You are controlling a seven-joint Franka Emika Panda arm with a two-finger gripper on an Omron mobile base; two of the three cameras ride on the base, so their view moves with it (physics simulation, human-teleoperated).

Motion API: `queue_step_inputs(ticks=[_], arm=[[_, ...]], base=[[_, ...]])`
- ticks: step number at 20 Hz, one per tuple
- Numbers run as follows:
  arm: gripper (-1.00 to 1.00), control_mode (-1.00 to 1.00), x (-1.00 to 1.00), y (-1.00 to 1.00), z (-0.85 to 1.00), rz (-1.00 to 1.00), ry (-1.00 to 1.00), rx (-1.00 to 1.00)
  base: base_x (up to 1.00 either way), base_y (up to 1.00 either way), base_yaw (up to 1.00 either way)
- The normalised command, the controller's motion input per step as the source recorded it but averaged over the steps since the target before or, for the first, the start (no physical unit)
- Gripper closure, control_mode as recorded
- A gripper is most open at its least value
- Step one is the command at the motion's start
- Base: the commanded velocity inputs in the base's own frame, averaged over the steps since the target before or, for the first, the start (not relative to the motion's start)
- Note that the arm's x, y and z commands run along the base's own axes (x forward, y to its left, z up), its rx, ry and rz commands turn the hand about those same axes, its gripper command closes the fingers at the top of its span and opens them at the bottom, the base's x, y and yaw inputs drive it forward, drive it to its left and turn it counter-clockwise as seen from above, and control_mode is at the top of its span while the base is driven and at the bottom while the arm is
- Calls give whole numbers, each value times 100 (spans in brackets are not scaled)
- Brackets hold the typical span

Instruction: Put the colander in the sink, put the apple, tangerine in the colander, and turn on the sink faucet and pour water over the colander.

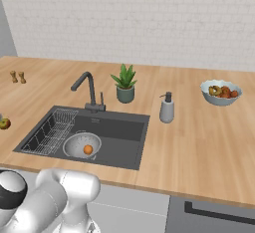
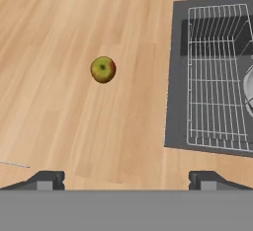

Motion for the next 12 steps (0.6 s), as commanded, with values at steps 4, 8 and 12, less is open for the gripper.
queue_step_inputs(ticks=[4,8,12], arm=[[-100,-100,32,0,-16,0,0,0],[-100,-100,34,6,-11,0,0,0],[-100,-100,20,22,-14,0,2,0]], base=[[0,0,0],[0,0,0],[0,0,0]])
